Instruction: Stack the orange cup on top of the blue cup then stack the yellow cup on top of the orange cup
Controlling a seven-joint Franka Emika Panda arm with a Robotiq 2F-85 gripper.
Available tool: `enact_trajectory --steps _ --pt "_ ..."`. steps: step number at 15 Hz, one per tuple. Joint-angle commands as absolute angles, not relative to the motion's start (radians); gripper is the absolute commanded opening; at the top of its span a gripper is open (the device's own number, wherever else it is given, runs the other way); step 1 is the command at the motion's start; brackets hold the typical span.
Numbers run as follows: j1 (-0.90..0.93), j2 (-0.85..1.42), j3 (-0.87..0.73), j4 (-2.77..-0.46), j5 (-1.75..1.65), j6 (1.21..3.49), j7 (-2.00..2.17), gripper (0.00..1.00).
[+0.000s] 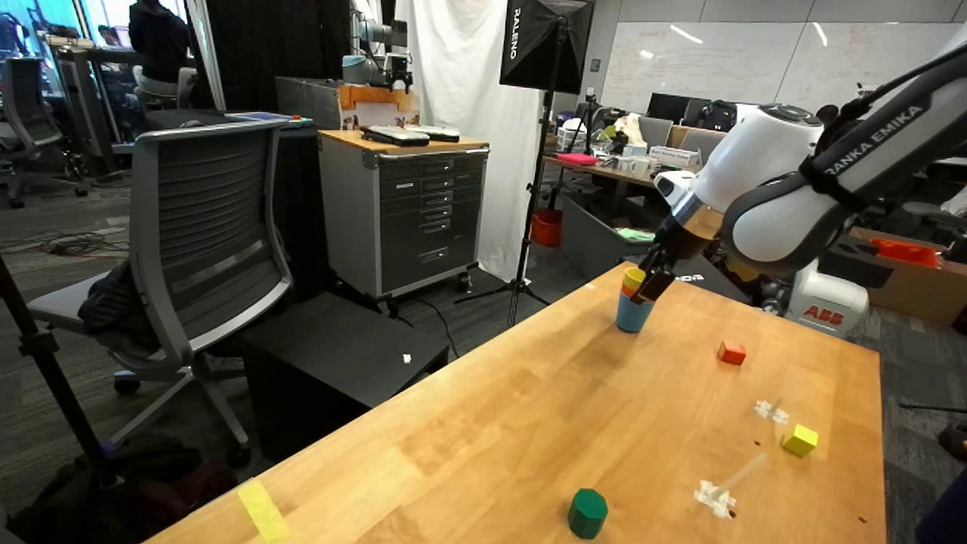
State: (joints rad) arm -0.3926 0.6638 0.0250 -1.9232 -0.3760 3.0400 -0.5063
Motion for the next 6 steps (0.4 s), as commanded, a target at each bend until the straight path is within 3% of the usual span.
enact_trajectory --steps 1,6 --pt "-0.369 0.648 0.012 -1.951 -0.361 3.049 -0.511 1.0" --pt "-0.374 0.662 0.01 -1.942 -0.355 3.047 -0.511 1.0"
